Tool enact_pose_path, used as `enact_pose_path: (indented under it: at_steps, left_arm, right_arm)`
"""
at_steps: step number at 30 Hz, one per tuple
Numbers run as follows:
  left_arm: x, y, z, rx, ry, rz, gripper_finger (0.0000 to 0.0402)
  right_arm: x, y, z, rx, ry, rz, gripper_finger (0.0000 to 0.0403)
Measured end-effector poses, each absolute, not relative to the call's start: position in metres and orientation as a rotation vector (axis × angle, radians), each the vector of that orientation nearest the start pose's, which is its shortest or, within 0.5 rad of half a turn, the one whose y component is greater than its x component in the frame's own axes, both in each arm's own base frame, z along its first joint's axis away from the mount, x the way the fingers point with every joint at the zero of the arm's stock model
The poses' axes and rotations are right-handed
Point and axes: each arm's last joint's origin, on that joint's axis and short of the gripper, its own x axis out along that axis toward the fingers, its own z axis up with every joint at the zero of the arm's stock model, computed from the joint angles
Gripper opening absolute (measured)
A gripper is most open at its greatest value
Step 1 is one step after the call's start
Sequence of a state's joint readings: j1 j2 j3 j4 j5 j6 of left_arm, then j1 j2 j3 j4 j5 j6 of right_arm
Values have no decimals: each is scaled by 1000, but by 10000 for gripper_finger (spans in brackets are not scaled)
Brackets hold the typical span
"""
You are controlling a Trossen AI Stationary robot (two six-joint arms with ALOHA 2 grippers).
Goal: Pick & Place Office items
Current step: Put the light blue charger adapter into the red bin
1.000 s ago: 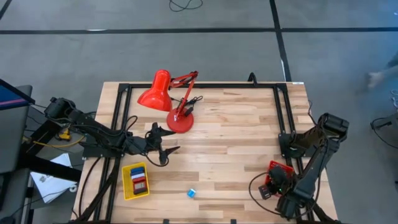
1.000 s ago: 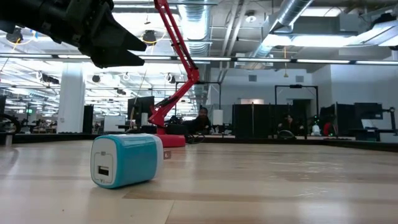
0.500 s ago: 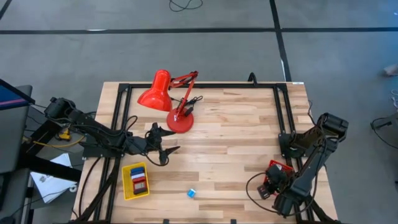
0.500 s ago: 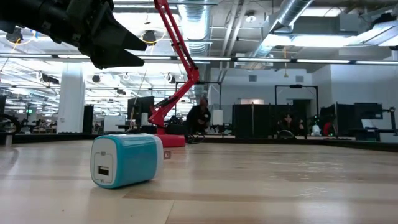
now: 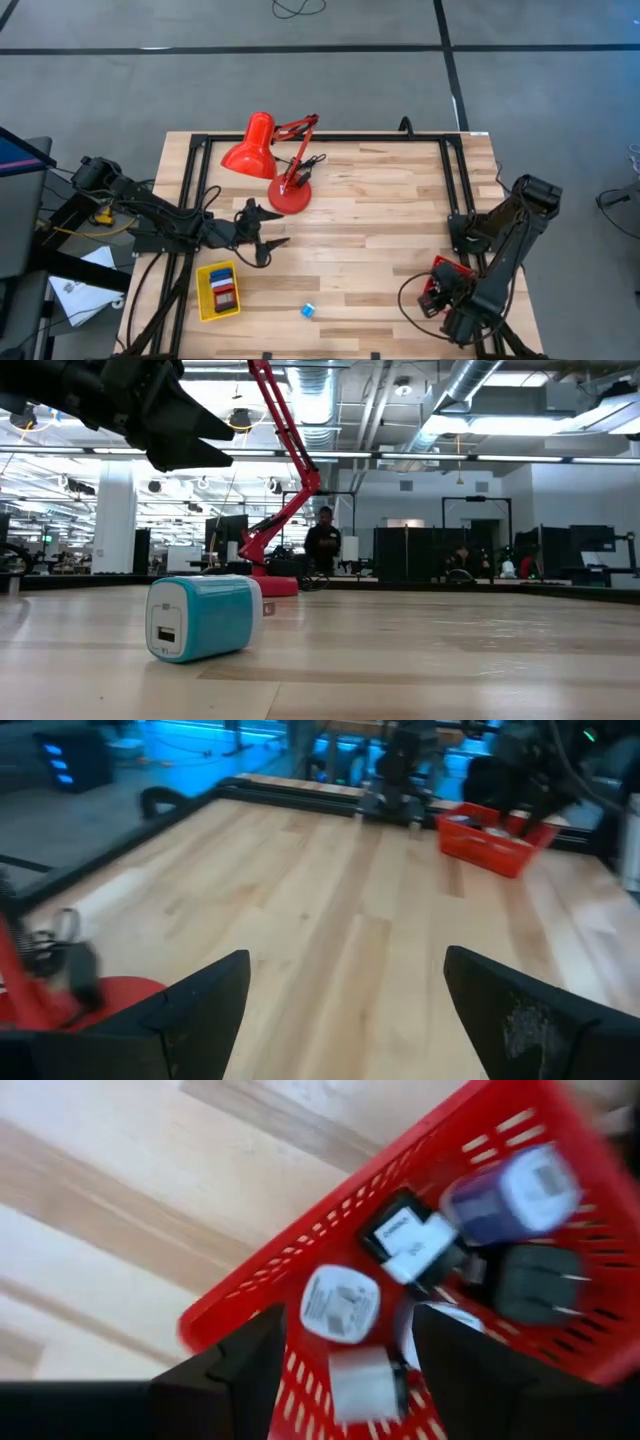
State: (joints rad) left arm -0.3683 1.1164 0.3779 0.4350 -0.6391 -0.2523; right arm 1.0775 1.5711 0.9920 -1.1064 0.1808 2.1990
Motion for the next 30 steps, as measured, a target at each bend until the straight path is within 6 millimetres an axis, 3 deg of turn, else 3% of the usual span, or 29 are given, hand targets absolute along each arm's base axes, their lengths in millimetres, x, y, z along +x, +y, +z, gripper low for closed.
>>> enact_pose_path:
  at_steps: [4,7,11,14,20,23,27,30]
  left_arm:
    - [205,-64,192,-119,253,187,329]
    - [205,-67,192,-151,269,85,329]
    - [207,-73,189,-250,302,-41,329]
    - [209,-78,181,-268,347,-69,329]
    - [218,-89,168,-267,347,-98,329]
    - [222,-95,162,-285,324,-115,329]
    - [221,-100,157,-276,349,-130,329]
    - [219,-104,156,-268,362,-150,329]
  right_arm:
    - [123,214,215,744,1182,-929,209]
    - [131,211,225,679,1057,-875,208]
    - [154,208,227,537,804,-708,209]
    - [177,208,227,421,748,-587,219]
    - [236,199,237,291,696,-336,287]
    - [257,191,243,201,650,-251,330]
    - [274,180,243,18,602,-244,375]
    - [287,173,230,-126,608,-308,395]
